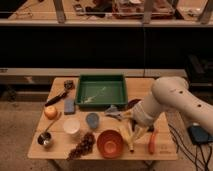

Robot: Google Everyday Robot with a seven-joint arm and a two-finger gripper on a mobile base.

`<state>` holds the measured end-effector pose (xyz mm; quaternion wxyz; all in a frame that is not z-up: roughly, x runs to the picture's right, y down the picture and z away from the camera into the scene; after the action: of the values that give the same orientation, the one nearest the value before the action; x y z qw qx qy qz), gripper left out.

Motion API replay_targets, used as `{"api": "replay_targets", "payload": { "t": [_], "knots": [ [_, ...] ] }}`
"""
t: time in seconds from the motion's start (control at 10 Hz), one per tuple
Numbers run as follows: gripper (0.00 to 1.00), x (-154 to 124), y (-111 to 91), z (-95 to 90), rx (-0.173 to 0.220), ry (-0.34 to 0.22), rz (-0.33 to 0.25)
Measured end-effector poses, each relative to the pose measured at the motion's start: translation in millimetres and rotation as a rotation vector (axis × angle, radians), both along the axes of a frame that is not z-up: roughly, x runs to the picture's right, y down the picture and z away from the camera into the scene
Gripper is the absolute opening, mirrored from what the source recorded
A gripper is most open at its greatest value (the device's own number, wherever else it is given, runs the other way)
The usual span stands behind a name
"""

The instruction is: Place grapes in plastic cup

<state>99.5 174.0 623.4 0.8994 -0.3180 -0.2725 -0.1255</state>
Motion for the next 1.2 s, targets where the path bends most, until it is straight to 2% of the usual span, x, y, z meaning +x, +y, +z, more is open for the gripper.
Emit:
{"api": "replay_targets", "payload": {
  "t": [0.3, 0.5, 0.8, 1.0, 1.2],
  "knots": [
    [0.65, -43.8, 37.7, -12.3, 0.045, -0.031, -0.107],
    [0.65, -67.1, 45.7, -15.5, 0.080, -0.055, -0.153],
    [0.65, -105.1, 48.0, -15.8, 0.153, -0.080, -0.161],
    [0.65, -129.2, 47.0, -3.7, 0.202, -0.083, -0.158],
    [0.65, -150.2, 48.6, 20.1, 0.222, -0.068, -0.171]
  ]
}}
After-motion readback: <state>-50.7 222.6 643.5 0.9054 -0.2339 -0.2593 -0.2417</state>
